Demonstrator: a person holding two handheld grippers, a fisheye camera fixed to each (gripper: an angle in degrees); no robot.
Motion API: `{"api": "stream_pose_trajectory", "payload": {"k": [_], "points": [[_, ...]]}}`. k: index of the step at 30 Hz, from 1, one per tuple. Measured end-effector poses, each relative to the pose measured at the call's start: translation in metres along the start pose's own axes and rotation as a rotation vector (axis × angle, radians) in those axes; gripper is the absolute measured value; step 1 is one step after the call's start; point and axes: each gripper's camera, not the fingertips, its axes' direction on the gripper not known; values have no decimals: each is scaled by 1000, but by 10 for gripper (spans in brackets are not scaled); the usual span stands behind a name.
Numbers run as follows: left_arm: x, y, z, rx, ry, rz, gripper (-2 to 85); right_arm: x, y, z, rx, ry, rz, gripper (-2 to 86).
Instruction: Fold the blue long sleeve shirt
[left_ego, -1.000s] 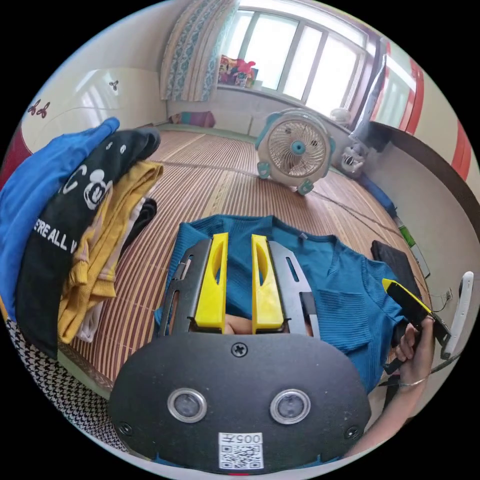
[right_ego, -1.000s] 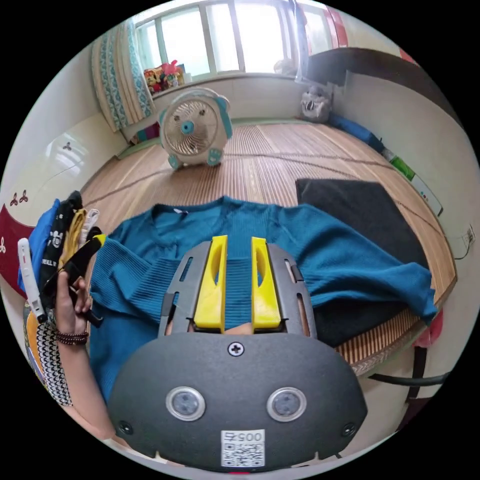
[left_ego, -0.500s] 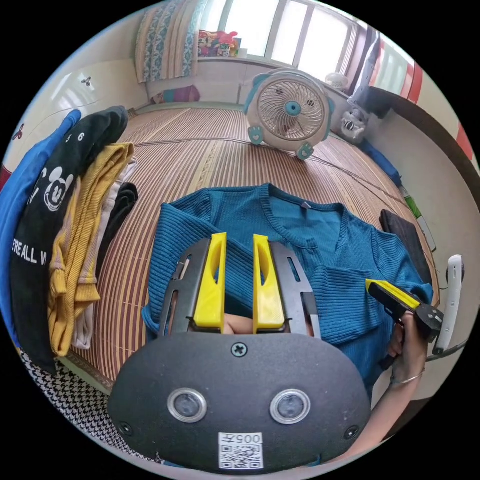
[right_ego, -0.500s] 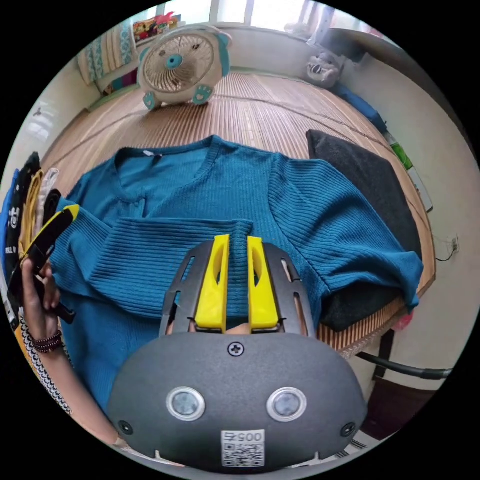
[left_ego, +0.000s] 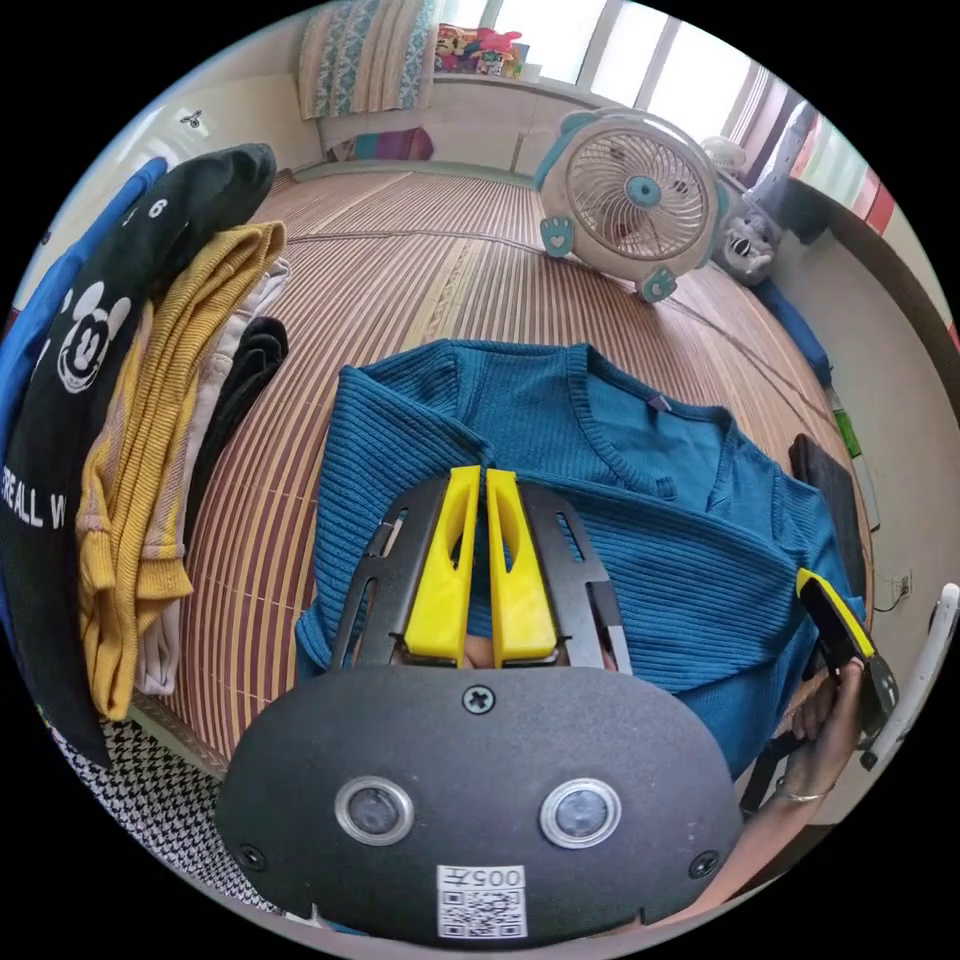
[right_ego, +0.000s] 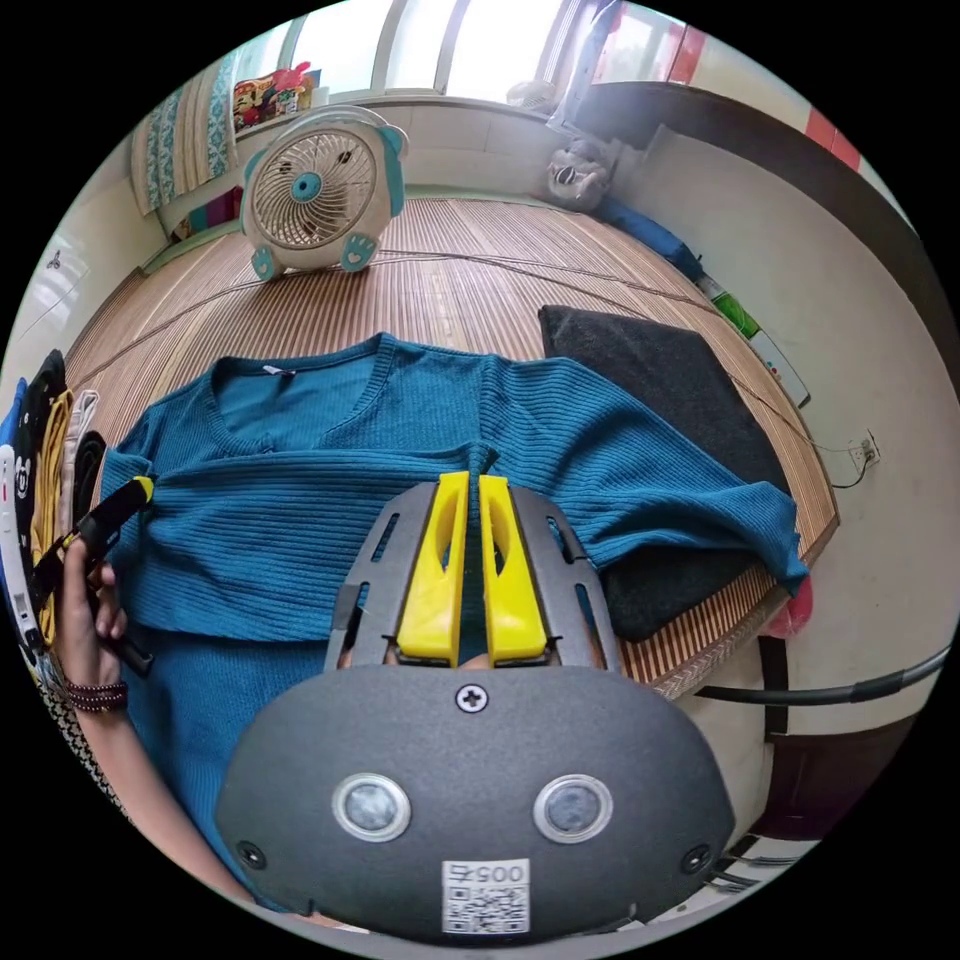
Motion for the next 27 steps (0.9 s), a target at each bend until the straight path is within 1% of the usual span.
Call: {"api": "stream_pose_trajectory", "payload": {"k": [4, 7, 9, 11, 12, 16, 18, 21, 23, 27], "points": [[-12, 4, -15, 128, 70, -44, 17, 1, -1, -7, 77, -7, 18, -10], [-15, -1, -13, 182, 87, -63, 31, 1, -9, -7, 157, -22, 29, -10], [-14, -4, -4, 147, 82, -71, 52, -3, -17, 7, 120, 13, 19, -7], [-11, -5, 5, 91, 56, -58, 59, -4, -23, 26, 54, 90, 21, 10], [-9, -4, 7, 75, 44, -52, 60, -2, -23, 28, 49, 95, 24, 12], [-7, 4, -9, 154, 53, -38, 64, 19, -10, 15, 128, -4, 69, 23], [-5, 8, -12, 160, 72, -32, 65, 25, -5, 15, 131, -62, 59, 28], [7, 13, -9, 135, 98, 11, 65, 24, -1, 28, 57, -93, 9, 39], [21, 14, -6, 114, 101, 59, 65, 23, -2, 49, -54, -72, -8, 43], [55, 23, -2, 76, 118, 189, 65, 41, -2, 50, -50, -95, 87, 36]]}}
